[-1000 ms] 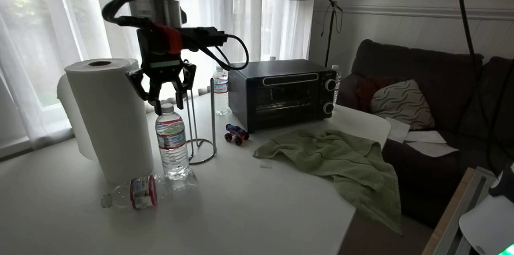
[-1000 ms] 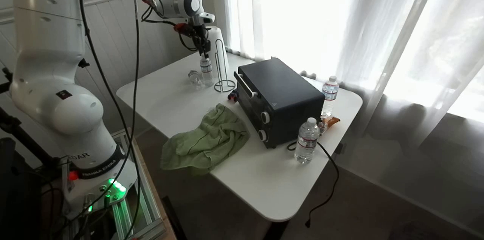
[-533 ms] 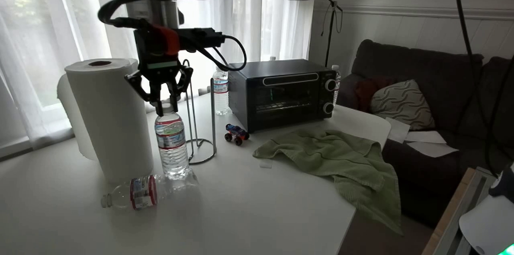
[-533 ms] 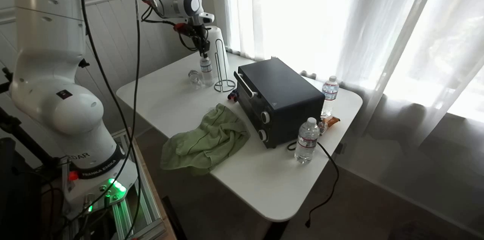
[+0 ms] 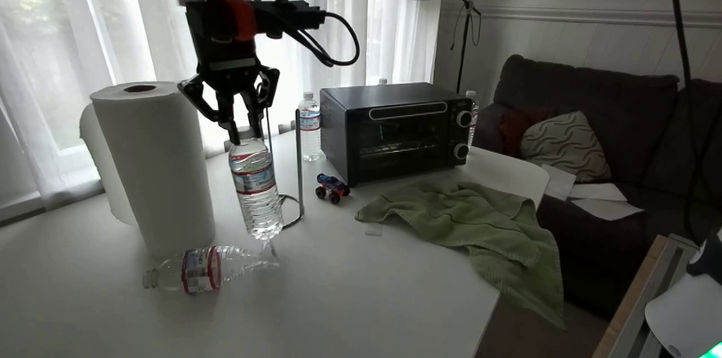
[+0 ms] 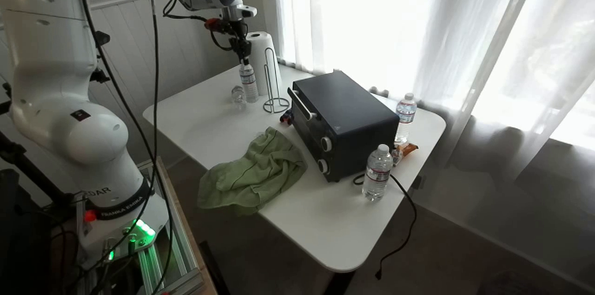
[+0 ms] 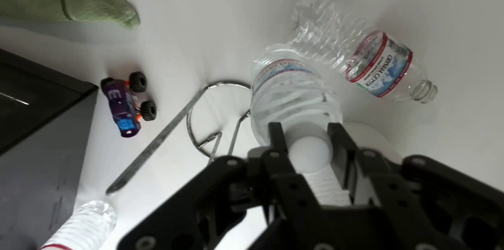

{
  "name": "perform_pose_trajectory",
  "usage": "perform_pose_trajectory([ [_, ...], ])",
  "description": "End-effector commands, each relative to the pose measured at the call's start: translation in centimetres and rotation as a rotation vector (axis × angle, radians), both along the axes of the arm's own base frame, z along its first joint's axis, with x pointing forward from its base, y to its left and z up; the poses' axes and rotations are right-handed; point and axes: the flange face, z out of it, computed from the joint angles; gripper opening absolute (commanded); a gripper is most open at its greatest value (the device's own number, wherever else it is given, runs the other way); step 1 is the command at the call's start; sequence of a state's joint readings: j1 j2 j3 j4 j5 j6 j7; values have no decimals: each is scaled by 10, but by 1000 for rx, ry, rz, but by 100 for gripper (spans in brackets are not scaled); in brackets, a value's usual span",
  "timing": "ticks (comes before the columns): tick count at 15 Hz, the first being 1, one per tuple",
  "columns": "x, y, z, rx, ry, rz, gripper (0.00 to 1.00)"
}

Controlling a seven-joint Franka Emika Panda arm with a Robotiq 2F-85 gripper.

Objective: Pick up the water bottle next to the kitchen rack and move it to the right side of the table

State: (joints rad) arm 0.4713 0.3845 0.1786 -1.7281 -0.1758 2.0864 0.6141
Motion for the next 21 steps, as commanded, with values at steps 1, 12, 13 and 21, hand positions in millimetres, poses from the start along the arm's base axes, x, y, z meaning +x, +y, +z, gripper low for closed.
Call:
perform_pose_trajectory([
  [1, -39, -13, 40, -40, -13, -1, 8],
  [12, -110, 68, 80, -108, -100, 473, 8],
  [13, -113, 76, 81, -108, -101, 527, 8],
  [21, -118, 137, 87, 17, -121, 931, 8],
])
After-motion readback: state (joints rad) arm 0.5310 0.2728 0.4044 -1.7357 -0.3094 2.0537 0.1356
